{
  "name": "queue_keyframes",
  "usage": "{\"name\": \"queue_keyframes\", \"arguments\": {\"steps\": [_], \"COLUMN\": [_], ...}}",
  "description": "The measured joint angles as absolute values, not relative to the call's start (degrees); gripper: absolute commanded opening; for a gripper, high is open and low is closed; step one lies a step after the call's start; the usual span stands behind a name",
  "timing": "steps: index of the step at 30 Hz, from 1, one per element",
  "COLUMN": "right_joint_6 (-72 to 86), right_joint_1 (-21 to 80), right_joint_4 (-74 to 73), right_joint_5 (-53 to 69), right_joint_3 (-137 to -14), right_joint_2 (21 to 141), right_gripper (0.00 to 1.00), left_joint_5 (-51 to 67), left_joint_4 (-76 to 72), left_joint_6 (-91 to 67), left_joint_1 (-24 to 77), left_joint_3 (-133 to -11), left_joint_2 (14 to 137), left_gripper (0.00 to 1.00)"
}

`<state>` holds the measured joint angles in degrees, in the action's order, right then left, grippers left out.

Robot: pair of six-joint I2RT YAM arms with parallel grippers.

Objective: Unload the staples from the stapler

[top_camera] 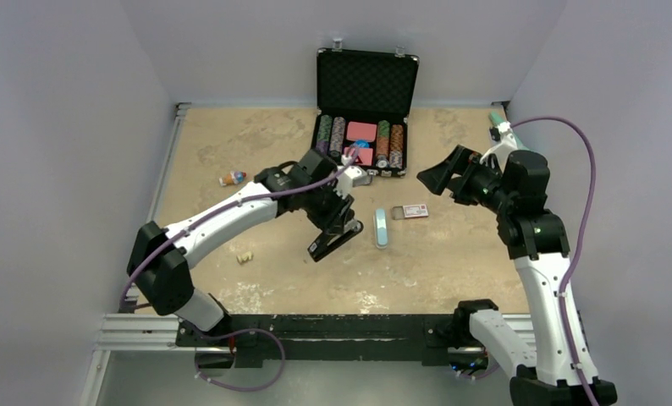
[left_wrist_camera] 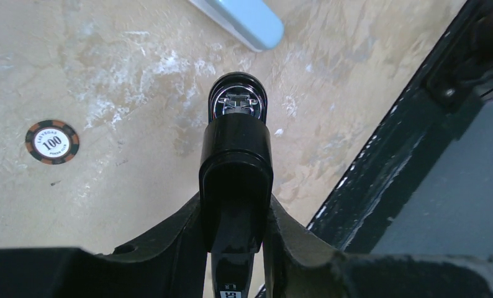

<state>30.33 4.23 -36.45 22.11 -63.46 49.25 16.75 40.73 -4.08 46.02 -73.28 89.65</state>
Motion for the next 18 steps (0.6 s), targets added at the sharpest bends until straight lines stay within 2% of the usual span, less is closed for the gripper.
{"name": "queue_keyframes", "arguments": {"steps": [6,18], "right_joint_6": [31.07,27.79], "right_joint_1": [4.23,4.23], "right_joint_4": [-35.42,-30.3], "right_joint_5": [26.89,37.8], "right_joint_3": [-64.14,-64.05], "right_joint_2": [49.63,49.6], "right_gripper": [0.86,0.85], "left_joint_5": [24.14,41.3], "left_joint_4": [43.75,45.63], "left_joint_6": [-11.53,-31.33], "left_joint_1": [41.3,33.93], "left_joint_3": [-78.28,-82.61], "left_joint_2": [86.87,85.12], "left_gripper": [0.0,0.0]}}
